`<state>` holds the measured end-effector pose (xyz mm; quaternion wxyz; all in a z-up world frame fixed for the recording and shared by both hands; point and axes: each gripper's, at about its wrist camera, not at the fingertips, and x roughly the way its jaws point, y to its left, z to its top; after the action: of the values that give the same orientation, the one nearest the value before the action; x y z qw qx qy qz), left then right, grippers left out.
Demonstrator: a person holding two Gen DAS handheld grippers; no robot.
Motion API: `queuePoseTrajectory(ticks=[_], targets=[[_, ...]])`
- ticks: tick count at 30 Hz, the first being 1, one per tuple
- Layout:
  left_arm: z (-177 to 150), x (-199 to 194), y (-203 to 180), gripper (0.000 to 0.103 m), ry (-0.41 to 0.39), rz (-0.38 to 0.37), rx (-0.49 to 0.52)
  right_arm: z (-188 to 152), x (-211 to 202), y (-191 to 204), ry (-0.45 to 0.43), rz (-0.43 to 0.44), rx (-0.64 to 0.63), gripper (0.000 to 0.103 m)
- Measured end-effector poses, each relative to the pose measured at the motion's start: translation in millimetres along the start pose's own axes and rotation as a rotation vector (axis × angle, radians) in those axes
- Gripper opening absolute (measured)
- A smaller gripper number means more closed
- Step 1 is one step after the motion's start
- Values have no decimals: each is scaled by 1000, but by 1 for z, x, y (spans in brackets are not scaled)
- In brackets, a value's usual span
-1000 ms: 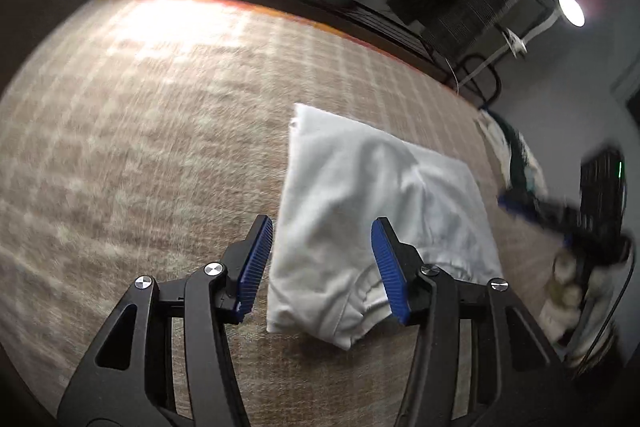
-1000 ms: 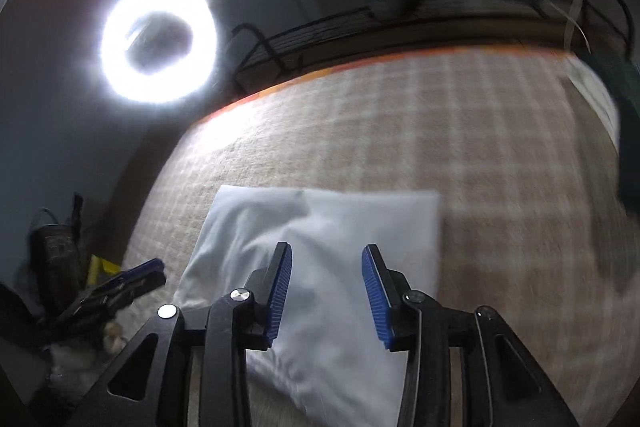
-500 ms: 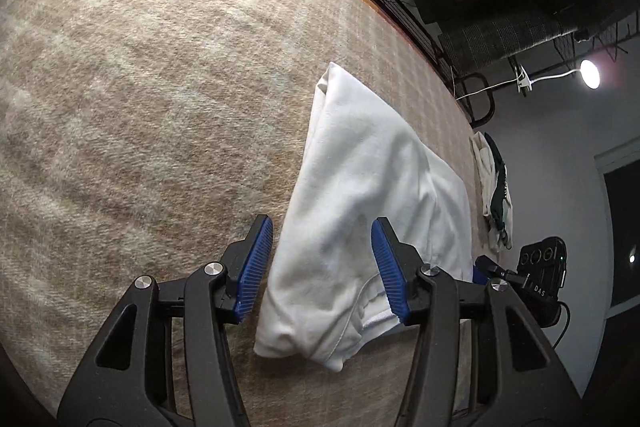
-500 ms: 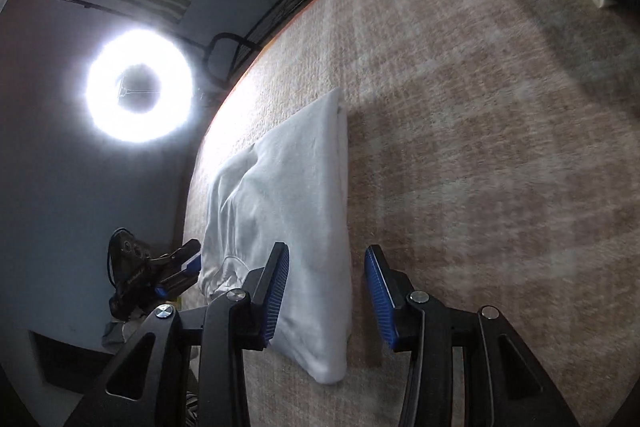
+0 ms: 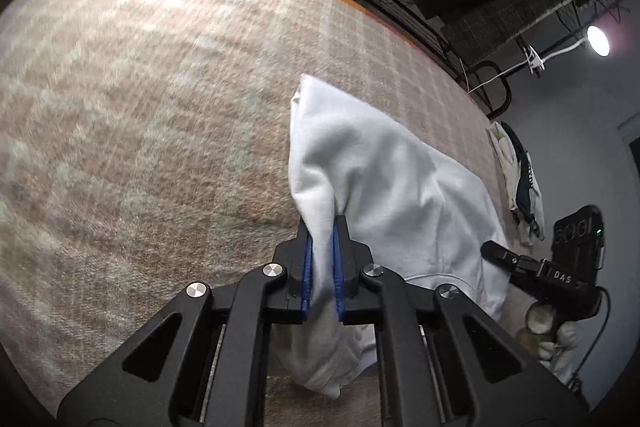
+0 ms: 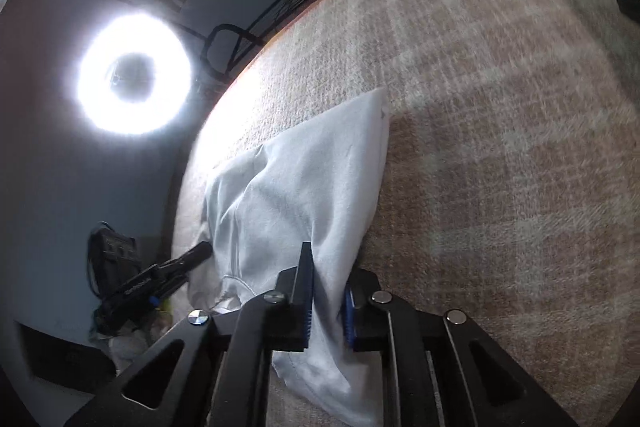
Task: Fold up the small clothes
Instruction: 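Grasp the edge of the folded white bundle with both tools, then carry the folded bundle with both tools toward the stack of clothes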
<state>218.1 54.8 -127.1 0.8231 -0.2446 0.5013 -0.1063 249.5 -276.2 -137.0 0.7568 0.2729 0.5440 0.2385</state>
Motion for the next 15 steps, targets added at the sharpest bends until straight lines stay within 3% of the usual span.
queuePoseTrajectory(ticks=[9,15], targets=[[-4,-29,-39,6,-82,5,115,-3,-31,61,-83,-88,-194,7],[-12,-36,-68,6,-75,-43,146,-7,-57,79,-127,-124,-253,6]])
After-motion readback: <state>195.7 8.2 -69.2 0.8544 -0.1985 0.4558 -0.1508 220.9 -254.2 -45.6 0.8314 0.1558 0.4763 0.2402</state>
